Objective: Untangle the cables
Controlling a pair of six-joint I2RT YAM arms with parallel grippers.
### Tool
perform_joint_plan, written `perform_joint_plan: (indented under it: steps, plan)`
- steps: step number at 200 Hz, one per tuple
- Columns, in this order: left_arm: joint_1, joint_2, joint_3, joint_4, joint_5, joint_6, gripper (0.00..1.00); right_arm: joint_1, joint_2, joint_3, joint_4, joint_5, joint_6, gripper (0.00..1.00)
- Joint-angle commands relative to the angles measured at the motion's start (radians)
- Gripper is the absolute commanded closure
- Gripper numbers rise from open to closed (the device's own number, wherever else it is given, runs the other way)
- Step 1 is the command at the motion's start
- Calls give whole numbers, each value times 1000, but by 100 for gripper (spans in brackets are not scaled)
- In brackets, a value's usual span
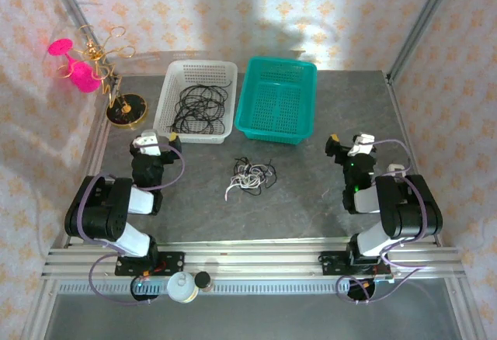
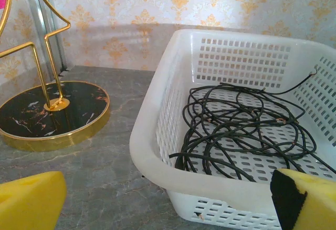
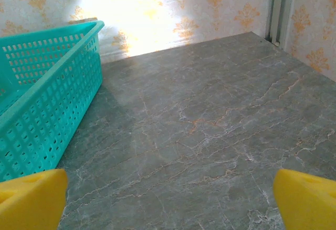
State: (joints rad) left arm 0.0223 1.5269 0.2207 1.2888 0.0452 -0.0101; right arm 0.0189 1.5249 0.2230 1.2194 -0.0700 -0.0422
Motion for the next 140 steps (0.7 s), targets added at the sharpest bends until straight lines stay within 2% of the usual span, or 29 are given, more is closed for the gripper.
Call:
perform_joint_plan:
  steps: [1, 140]
  plan:
    - [8, 7, -10, 38, 15, -7, 1, 1, -2, 13, 9, 15, -2, 1]
    - [2, 7, -11, 38, -2, -2, 1, 1, -2, 9, 14, 17, -4, 1]
